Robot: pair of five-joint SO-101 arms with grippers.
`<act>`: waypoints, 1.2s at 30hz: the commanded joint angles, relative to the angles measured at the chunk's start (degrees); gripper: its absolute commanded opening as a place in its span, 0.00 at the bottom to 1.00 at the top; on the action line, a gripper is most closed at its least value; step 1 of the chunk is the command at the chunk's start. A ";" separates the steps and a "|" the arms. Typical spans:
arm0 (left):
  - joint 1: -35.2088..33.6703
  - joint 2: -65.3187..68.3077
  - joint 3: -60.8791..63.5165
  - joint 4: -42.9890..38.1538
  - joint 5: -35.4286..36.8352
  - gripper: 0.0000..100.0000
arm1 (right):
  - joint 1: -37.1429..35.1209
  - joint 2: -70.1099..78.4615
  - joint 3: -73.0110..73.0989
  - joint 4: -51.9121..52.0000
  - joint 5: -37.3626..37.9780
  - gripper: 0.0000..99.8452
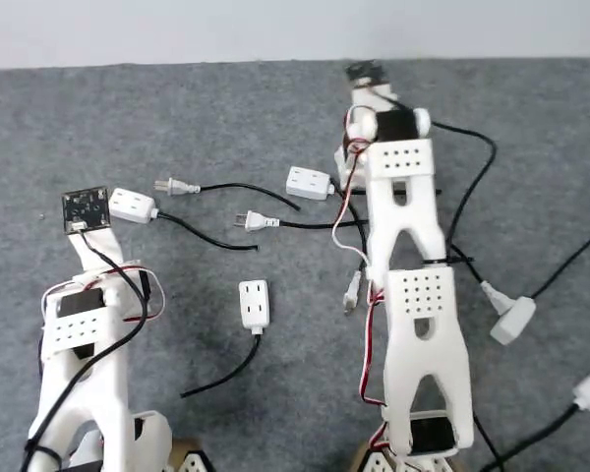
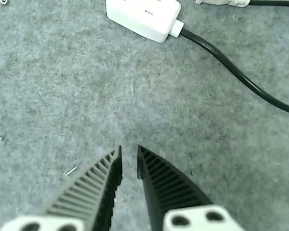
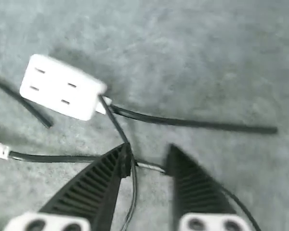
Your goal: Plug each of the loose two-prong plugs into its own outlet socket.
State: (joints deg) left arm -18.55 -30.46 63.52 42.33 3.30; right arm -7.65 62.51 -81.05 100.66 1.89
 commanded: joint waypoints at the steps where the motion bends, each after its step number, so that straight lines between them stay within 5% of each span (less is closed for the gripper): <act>1: 0.35 -1.14 -0.22 -1.23 -0.62 0.05 | 1.27 -12.44 12.22 2.68 -2.55 0.01; 12: 0.35 -1.14 -0.22 -1.23 -0.62 0.05 | 0.84 -36.88 54.15 1.27 -8.97 0.01; 20: 0.35 -1.14 -0.22 -1.23 -0.62 0.05 | -1.36 -41.89 82.55 -14.55 -8.44 0.01; 36: 0.35 -1.14 -0.22 -1.23 -0.62 0.05 | -6.46 -53.05 93.54 -25.10 -7.38 0.01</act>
State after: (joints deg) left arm -18.55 -30.46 63.52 42.33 3.30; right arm -13.71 12.75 12.48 77.71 -6.11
